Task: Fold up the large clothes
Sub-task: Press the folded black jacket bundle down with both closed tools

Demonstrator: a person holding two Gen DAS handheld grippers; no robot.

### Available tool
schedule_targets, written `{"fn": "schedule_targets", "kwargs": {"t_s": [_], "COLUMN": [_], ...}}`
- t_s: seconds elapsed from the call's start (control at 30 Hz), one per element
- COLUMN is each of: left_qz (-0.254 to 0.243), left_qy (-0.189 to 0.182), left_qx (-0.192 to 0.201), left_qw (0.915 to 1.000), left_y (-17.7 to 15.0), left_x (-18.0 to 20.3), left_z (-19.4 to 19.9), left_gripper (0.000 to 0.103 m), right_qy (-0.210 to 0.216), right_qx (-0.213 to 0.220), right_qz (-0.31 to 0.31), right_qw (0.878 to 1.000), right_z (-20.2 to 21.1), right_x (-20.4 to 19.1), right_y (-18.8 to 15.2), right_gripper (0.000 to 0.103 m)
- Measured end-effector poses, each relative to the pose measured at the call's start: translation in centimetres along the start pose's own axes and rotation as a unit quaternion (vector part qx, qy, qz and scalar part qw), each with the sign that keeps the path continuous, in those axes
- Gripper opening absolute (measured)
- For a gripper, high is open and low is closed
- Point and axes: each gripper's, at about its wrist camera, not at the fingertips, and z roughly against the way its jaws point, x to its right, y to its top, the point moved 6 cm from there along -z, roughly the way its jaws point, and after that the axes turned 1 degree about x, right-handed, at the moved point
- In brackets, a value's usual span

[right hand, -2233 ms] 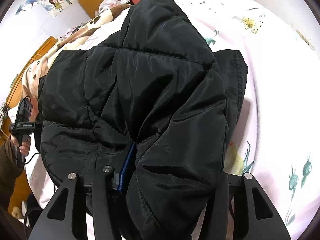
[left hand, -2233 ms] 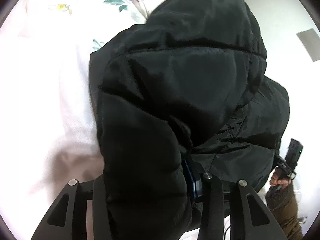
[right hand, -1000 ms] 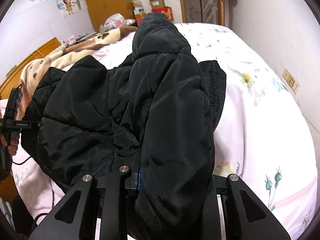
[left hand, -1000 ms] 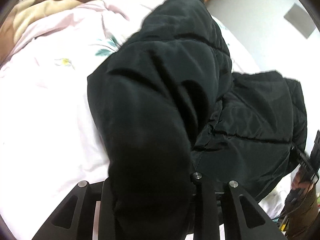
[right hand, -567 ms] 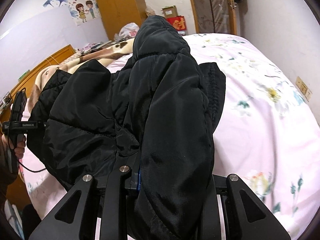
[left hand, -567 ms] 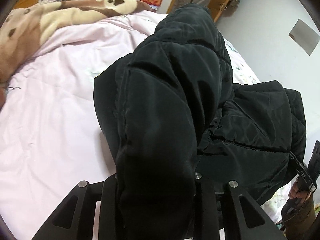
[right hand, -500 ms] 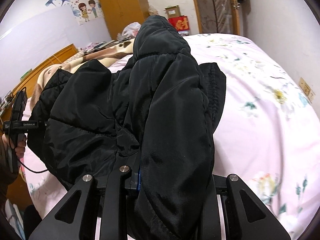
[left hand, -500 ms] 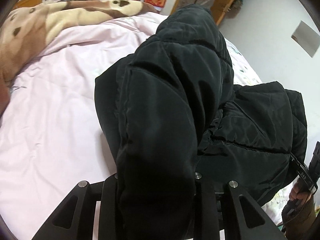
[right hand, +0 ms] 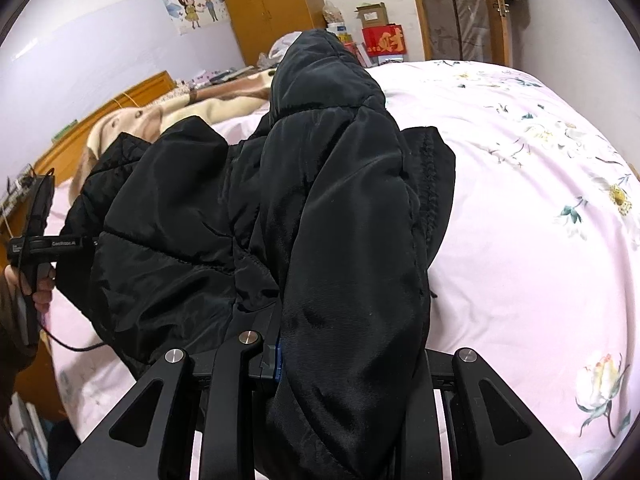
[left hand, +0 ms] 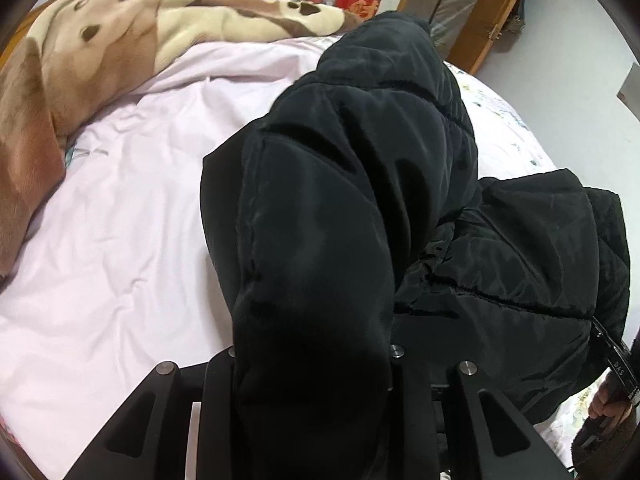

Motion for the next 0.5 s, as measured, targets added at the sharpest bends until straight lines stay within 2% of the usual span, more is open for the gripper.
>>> {"fn": "schedule_targets", "kwargs": {"t_s": [0.27,0.5], "left_qz": [-0.022,-0.043], "left_qy": [0.058,0.083], "left_qx": [0.02,0.028], "left_qw": [0.9979,0.9953], "left_y": [-2.9,-4.8], "left_x": [1.0,3.1], "left_z": [0.5,0.5], "left_gripper": [0.04,0.044], "right_qy": [-0.054,-0.08], "right_qx": [-0.022,-0.026], "right_qz": [0.027,0.017], "right_qw": [0.998,0.996], "right_z": [-2.3,-3.1], "right_x": [0.2,1.1], "right_y": [-0.7,-1.4], "right_gripper": [0.028,0.031]}}
